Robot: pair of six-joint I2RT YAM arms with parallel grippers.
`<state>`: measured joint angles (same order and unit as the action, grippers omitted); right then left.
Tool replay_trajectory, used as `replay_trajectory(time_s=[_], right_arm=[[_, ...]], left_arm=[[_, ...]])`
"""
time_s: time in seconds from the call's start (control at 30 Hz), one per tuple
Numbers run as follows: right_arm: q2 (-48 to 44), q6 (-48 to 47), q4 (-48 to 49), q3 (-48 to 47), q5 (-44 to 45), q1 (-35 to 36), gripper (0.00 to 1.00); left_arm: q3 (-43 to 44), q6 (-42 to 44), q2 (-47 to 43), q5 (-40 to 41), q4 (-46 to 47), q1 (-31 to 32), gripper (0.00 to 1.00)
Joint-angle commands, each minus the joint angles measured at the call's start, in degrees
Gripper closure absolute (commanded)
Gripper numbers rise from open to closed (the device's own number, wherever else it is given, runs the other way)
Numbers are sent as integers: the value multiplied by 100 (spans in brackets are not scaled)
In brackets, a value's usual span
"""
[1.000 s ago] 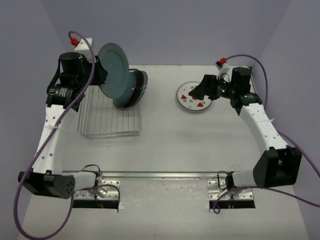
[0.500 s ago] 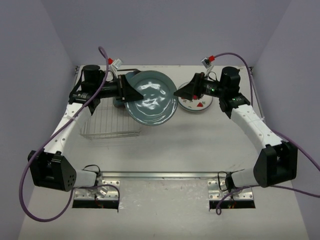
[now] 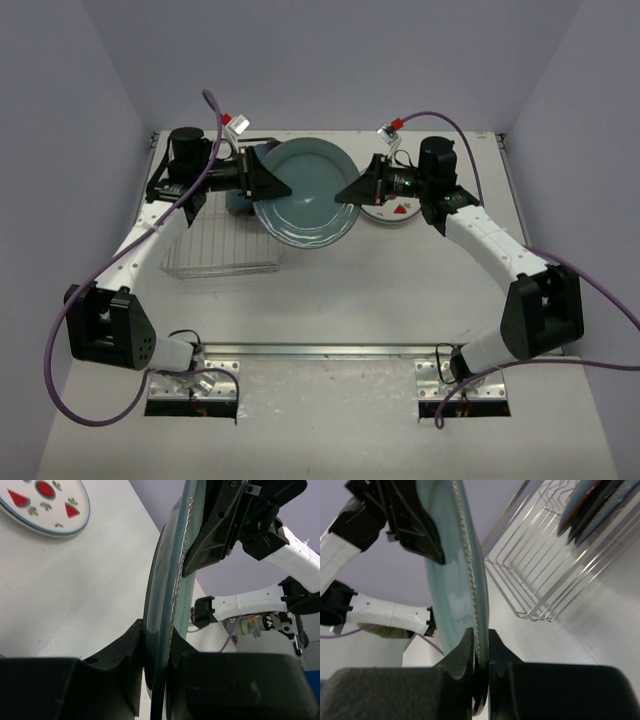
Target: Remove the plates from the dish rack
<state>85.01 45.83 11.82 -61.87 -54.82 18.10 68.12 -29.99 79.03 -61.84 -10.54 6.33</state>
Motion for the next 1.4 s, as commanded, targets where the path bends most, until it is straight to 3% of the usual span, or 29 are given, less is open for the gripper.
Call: replay_trajectory(time_s=[0.0, 0.07, 0.1, 0.3, 0.43, 0.5, 0.63, 0.93, 1.37], right_arm=[[-42, 69, 388, -115, -358, 4, 100], [-59, 132, 392, -58, -403, -33, 100], [-71, 150, 391, -7, -392, -94, 100], [149, 557, 388, 148, -660, -818, 100], [438, 422, 111, 122, -667, -1677, 100], [707, 238, -471, -145, -626, -2162, 100], [1329, -270, -1175, -644, -348, -2511, 100], [2660, -615, -1746, -1712, 113, -2603, 100], [3576, -955, -2150, -2532, 448, -2654, 100]], left_arm=[[250, 13, -51, 80, 441, -31, 75], [426, 241, -17, 453, -35, -37, 30], [484, 419, -12, 821, -192, -45, 1], [910, 901, -164, 2313, -1098, -303, 0], [1034, 1021, -291, 2675, -1287, -480, 0], [1010, 1020, -362, 2746, -1283, -484, 0], [964, 969, -412, 2706, -1211, -492, 0], [927, 990, -429, 2712, -1224, -499, 0], [784, 997, -500, 2693, -1154, -501, 0]])
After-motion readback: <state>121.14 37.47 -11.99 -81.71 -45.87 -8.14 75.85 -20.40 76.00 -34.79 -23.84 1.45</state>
